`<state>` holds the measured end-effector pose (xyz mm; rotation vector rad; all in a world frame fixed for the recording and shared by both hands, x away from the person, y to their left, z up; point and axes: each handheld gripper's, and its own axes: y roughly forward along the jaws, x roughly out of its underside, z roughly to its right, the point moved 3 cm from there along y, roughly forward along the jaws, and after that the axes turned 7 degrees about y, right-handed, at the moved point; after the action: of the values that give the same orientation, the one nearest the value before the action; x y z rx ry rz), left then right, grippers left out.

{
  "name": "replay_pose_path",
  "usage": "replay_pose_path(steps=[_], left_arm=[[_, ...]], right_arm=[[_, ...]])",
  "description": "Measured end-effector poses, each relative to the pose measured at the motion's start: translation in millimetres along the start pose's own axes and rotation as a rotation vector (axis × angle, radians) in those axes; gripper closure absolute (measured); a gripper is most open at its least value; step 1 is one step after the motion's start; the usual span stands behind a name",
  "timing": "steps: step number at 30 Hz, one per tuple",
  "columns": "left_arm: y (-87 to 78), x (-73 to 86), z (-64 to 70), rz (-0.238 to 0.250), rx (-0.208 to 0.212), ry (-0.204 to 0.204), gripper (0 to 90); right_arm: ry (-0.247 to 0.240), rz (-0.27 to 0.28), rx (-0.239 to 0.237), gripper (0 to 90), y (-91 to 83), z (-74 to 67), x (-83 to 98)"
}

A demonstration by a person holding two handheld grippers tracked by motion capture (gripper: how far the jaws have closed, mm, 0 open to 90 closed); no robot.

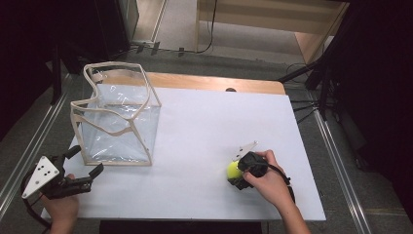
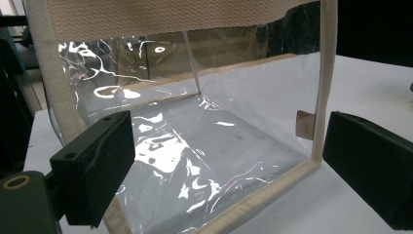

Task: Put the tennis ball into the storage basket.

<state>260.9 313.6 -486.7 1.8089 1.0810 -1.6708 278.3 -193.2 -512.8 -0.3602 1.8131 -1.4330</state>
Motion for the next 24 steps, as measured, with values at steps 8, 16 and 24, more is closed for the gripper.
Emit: replay_pose_path(steps=[8,16,24], left_arm=[[0.0,0.0,0.0,0.0,0.0,0.0,5.4],[-0.2,0.0,-0.1,0.0,0.001,0.0,5.4],[-0.3,0.0,-0.2,-0.002,0.0,0.0,5.4]], right_arm=[[-0.002,0.008,-0.008,22.9,0.1,-0.3,-2.1],[-0.015,0.014,-0.024,22.9,-0.9,-2.7,-8.3],[-0.035,0.021,-0.027,22.9,-1.2,-6.4,-19.7]])
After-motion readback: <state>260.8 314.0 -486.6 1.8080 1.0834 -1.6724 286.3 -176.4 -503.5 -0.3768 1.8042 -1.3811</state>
